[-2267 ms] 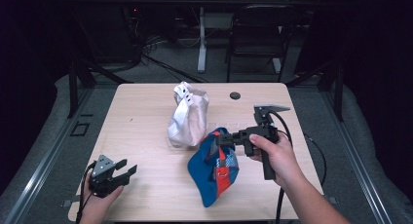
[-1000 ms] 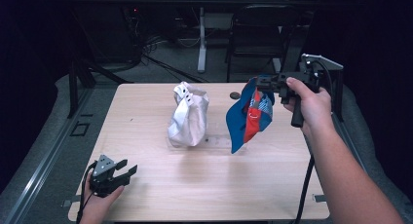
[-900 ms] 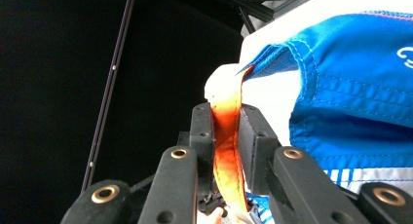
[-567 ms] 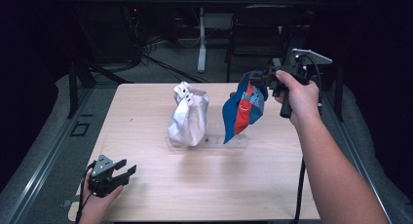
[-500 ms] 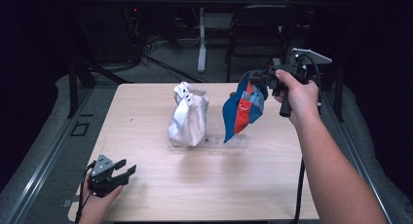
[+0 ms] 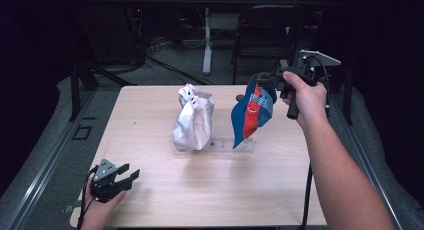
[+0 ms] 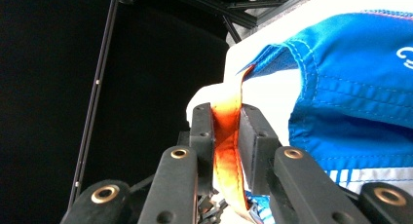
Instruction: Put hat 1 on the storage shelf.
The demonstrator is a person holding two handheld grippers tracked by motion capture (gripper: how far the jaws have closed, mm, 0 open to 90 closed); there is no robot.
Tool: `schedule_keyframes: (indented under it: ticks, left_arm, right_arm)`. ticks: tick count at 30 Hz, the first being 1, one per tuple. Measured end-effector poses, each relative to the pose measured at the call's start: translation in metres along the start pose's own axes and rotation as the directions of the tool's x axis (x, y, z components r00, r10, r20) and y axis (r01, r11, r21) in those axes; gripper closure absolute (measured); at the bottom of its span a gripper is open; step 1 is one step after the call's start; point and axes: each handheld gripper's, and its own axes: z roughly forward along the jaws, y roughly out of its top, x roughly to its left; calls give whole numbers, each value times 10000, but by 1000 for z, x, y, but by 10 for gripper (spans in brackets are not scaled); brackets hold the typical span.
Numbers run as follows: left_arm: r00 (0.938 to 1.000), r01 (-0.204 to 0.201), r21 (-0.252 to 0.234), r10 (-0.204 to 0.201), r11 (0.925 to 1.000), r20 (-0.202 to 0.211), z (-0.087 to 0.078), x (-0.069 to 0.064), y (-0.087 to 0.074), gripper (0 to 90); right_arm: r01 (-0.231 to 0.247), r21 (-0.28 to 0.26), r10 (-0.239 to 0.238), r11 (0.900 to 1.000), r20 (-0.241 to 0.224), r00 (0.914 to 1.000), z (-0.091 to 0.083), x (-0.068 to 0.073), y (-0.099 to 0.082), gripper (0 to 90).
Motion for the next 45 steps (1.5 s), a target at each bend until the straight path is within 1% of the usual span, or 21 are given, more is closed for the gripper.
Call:
schedule_keyframes:
  ticks: [3, 7, 9, 12, 13, 14, 16, 19, 24, 26, 27, 29, 30, 32, 34, 35, 37, 38, 40, 42, 45]
  left_arm:
    - [10000, 19, -8, -19, 10000, 27, 0, 0, 0, 518]
    - [10000, 66, 27, -66, 10000, 8, 0, 1, 0, 517]
    - [10000, 57, -12, -57, 10000, 32, 0, 1, 0, 518]
    - [10000, 18, -28, -18, 10000, 35, 0, 0, 0, 518]
    - [10000, 18, 74, -18, 10000, 34, -1, 0, 0, 517]
    - [10000, 64, -56, -64, 10000, 34, 0, 0, 0, 518]
    - [10000, 64, -18, -64, 10000, 40, 0, 0, 0, 518]
    - [10000, 64, -25, -64, 10000, 52, 0, 0, 0, 518]
    - [10000, -5, 99, 4, 10000, 60, 0, 0, 1, 518]
    - [10000, -9, 1, 9, 10000, 74, 2, 0, 1, 518]
    - [9999, -46, 146, 44, 9999, 118, 2, 0, 2, 518]
    - [9999, -23, -1, 23, 10000, 116, 5, -2, 2, 517]
    - [9999, -80, 117, 78, 9999, 154, 4, -1, 3, 517]
    - [9998, -47, 16, 46, 10000, 185, 7, -2, 4, 518]
    - [9997, -77, 130, 74, 9999, 228, 8, -2, 5, 518]
    - [9997, -47, -15, 48, 10000, 248, 9, -2, 5, 517]
    - [9995, -66, 119, 62, 9999, 299, 10, -3, 6, 517]
    - [9995, -107, 9, 107, 9999, 296, 11, -3, 7, 518]
    - [9993, -140, 28, 139, 9999, 344, 13, -4, 8, 517]
    - [9991, -198, 130, 193, 9997, 385, 13, -4, 9, 517]
    - [9990, -201, 17, 200, 9998, 403, 16, -5, 10, 517]
  right_arm:
    - [-126, -34, 126, 9999, -49, 9999, 5, -2, 0, 775]
    - [-91, 68, 91, 9999, 26, 10000, 11, -6, 0, 775]
    - [-266, 11, 266, 9996, -11, 9996, 16, -8, -1, 775]
    - [-254, 197, 254, 9995, 18, 9997, 20, -12, -3, 774]
    - [-260, 218, 259, 9994, 37, 9997, 22, -14, -4, 774]
    - [-314, 214, 313, 9993, 49, 9995, 23, -14, -5, 774]
    - [-166, 385, 159, 9991, 196, 9997, 25, -16, -5, 773]
    - [-249, 390, 240, 9989, 230, 9994, 28, -19, -8, 770]
    - [-176, 574, 157, 9982, 320, 9994, 29, -26, -12, 765]
    - [-166, 561, 143, 9983, 418, 9990, 30, -27, -15, 760]
    - [-145, 659, 117, 9977, 430, 9990, 30, -29, -15, 761]
    - [-185, 682, 160, 9975, 375, 9992, 28, -30, -17, 746]
    - [-204, 577, 185, 9981, 330, 9993, 28, -30, -18, 741]
    - [-134, 599, 116, 9981, 314, 9994, 23, -30, -18, 736]
    - [-66, 547, 49, 9985, 315, 9995, 19, -30, -19, 733]
    - [-43, 514, 25, 9987, 353, 9994, 17, -30, -19, 732]
    - [-77, 423, 61, 9991, 386, 9992, 13, -30, -21, 730]
    - [-18, 464, -1, 9989, 409, 9992, 11, -30, -21, 728]
    - [101, 373, -117, 9993, 414, 9991, 7, -30, -23, 720]
    - [230, 339, -250, 9992, 604, 9979, 4, -30, -24, 706]
    - [378, 312, -402, 9988, 775, 9962, 1, -32, -27, 676]
